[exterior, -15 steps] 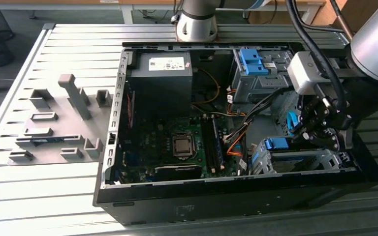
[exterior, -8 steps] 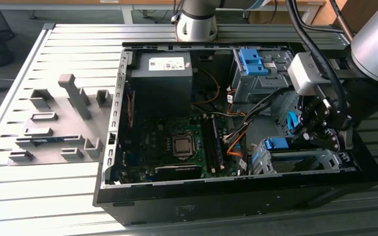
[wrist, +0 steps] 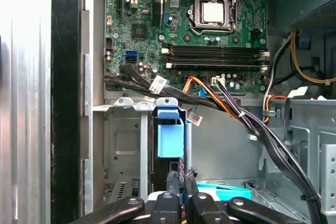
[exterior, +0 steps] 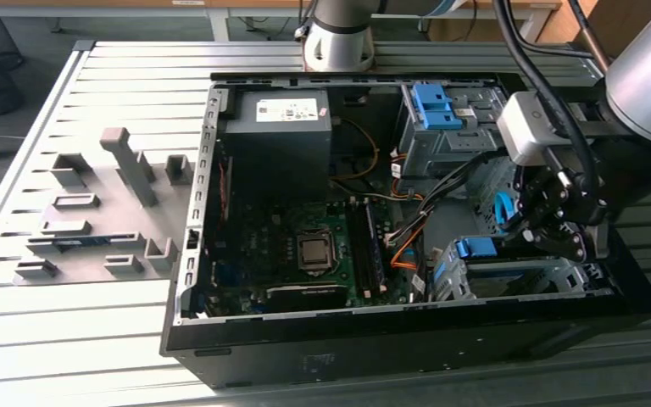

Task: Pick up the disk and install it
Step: 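Insert the second disk wire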

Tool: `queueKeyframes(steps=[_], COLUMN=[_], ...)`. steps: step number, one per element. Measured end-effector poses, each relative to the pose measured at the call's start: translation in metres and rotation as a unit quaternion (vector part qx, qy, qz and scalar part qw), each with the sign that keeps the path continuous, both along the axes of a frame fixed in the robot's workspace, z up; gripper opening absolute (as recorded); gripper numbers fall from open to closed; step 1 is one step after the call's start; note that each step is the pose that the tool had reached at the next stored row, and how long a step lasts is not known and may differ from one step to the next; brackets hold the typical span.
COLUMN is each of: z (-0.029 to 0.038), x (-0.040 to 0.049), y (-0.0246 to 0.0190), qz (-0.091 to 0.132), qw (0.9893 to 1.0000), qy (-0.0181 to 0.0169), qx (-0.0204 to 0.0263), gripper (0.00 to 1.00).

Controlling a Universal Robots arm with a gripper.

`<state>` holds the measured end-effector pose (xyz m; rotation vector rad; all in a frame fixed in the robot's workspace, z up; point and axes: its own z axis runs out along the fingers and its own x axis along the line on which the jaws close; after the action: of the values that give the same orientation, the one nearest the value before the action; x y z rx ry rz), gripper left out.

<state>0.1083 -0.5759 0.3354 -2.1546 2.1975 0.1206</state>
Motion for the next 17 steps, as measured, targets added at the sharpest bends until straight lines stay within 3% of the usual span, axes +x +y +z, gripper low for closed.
queueKeyframes(steps=[17], z=[-0.0059], x=[0.0008], y=[-0.0008], qz=[0.0], qw=[1.0], qy=[0.0], qx=[0.0004], gripper=[0.16])
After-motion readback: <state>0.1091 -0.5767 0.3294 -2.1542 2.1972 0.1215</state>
